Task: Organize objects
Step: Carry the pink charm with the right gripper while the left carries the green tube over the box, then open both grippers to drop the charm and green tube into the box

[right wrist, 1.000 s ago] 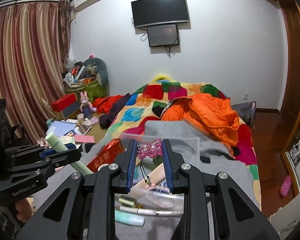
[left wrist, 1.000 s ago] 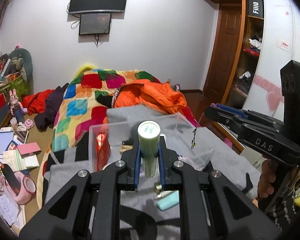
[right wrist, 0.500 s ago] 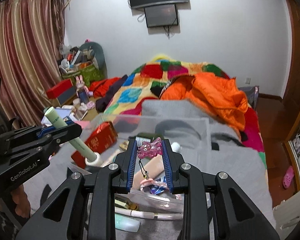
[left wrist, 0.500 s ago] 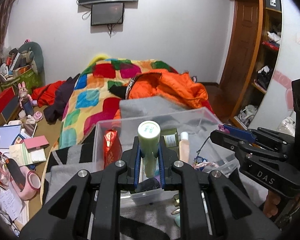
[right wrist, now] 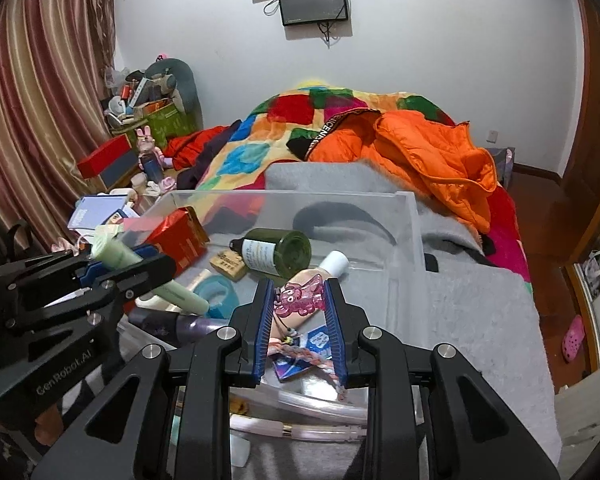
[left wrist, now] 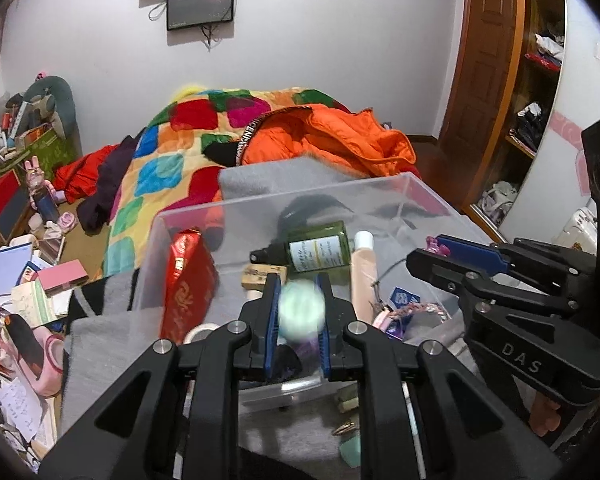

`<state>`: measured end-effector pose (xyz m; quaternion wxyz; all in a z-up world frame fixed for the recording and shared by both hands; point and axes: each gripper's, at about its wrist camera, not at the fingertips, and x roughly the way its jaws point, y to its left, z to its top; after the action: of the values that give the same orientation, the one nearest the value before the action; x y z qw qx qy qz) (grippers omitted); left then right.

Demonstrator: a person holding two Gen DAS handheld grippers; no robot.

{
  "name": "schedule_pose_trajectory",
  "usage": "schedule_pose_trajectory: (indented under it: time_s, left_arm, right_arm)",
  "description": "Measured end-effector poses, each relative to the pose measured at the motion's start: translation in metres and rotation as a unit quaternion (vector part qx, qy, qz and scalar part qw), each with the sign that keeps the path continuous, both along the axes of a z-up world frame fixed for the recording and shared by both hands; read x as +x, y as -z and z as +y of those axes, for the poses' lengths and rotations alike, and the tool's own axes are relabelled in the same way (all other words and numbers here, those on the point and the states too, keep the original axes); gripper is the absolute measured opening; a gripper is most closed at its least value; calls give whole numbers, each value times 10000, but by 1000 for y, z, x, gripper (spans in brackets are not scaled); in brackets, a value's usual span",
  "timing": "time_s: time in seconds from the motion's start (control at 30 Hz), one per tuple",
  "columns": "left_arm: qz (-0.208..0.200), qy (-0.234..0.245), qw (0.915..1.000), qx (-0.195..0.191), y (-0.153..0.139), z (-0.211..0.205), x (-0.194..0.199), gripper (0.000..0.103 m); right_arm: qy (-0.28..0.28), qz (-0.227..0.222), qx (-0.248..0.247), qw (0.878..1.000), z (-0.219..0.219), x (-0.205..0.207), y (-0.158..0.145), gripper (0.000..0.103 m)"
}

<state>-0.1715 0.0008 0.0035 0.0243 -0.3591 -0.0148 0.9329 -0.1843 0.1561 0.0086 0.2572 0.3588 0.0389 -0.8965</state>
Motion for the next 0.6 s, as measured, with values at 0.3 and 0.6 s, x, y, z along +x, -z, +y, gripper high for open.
schedule_pose_trajectory:
  time_s: [0.3, 0.6]
  left_arm:
    - [-39, 125, 9997, 197, -2, 2, 7, 44]
    - [227, 112, 9991, 338, -22, -3, 32, 74]
  right_arm:
    - [25, 92, 182, 9998, 2, 4, -1, 38]
    - [125, 410, 184, 9989, 16, 22, -18, 58]
